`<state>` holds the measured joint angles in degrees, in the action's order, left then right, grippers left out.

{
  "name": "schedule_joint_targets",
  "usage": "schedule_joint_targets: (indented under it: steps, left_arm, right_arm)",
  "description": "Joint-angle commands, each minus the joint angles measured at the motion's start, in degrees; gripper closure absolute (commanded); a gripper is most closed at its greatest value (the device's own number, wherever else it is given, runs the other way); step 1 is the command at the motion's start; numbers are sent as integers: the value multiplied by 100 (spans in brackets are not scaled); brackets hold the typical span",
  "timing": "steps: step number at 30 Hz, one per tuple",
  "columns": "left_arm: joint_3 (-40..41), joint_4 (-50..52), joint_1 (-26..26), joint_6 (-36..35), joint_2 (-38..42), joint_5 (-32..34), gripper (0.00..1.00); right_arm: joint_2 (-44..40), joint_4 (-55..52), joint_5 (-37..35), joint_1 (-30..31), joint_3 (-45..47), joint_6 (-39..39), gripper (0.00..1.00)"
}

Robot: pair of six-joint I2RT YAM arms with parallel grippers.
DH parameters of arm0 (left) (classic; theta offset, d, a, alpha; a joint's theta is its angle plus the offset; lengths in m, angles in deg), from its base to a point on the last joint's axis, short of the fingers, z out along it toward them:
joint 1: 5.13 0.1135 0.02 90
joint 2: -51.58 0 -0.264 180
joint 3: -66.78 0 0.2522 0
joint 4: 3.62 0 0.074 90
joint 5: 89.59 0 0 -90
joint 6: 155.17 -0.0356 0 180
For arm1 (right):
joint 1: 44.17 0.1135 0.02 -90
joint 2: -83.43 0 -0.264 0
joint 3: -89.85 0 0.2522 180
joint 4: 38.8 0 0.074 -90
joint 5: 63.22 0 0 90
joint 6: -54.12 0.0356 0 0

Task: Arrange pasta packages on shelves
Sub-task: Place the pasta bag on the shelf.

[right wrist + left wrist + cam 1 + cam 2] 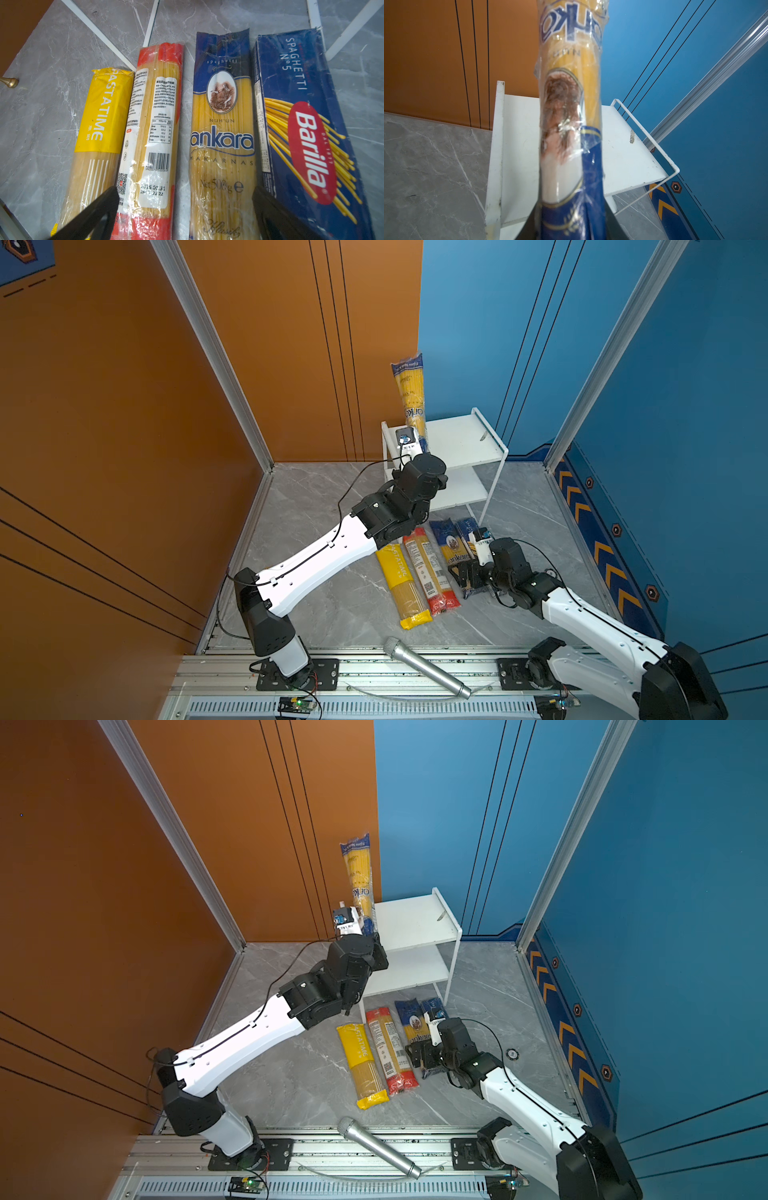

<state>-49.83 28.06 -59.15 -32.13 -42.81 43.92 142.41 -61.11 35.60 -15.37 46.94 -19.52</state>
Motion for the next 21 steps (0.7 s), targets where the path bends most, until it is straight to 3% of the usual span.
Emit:
schedule_joint_targets:
  steps: [1, 21]
  left_arm:
    - [-359, -431, -39, 22, 74, 297, 100]
    - [-398, -397, -203, -199, -200, 661, 100]
  right_arm:
    - [-29, -67, 41, -50, 93, -53, 2]
    - [-26, -41, 61, -76, 121, -36, 2]
